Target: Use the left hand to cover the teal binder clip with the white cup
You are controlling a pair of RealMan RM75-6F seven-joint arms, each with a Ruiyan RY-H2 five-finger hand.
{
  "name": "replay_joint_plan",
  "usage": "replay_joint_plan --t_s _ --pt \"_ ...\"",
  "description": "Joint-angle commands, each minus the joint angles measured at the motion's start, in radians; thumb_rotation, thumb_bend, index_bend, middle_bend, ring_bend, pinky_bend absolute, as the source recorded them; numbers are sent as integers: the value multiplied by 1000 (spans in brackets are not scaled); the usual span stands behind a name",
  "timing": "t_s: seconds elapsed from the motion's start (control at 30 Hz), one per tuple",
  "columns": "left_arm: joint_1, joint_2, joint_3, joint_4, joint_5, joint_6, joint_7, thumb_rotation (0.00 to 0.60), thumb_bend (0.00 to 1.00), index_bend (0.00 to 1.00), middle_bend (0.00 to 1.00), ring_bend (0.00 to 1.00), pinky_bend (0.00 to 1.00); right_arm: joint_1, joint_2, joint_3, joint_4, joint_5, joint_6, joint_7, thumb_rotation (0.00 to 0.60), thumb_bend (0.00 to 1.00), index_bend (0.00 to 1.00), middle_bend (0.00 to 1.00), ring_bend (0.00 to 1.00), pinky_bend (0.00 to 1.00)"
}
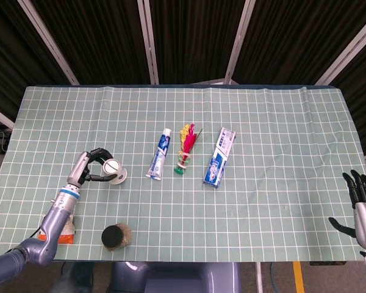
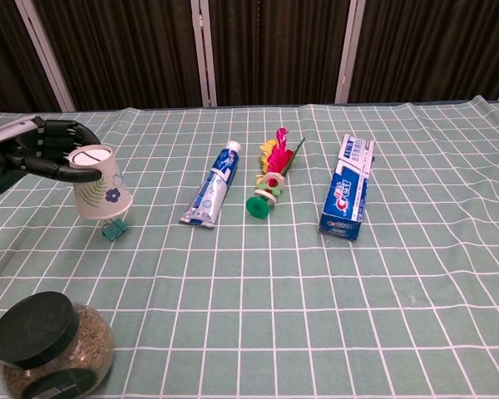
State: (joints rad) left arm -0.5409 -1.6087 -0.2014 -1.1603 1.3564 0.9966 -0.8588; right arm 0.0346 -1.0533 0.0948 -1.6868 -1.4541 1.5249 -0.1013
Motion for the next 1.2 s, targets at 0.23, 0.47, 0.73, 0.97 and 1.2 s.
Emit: replay_joint_plan --t_s 0.23,0.47,0.73,0.97,1.2 --pt "-7 -61 19 93 1 -11 -6 600 0 557 457 405 448 1 3 0 0 -1 -1 8 600 0 0 0 0 0" --pt "-6 -93 26 147 -4 -31 -44 600 0 557 458 405 448 3 0 -2 3 -3 -5 4 600 0 0 0 0 0" --pt "-11 -75 64 166 72 1 -80 600 0 159 26 1 6 3 2 -1 1 -2 -3 7 600 0 0 0 0 0" --pt "0 31 101 70 132 55 -5 600 0 0 0 0 0 -2 8 -5 -9 -18 9 16 600 0 0 0 0 0" --pt "109 237 110 -136 197 316 321 600 0 0 0 0 0 -10 18 -18 -25 -59 29 30 600 0 0 0 0 0"
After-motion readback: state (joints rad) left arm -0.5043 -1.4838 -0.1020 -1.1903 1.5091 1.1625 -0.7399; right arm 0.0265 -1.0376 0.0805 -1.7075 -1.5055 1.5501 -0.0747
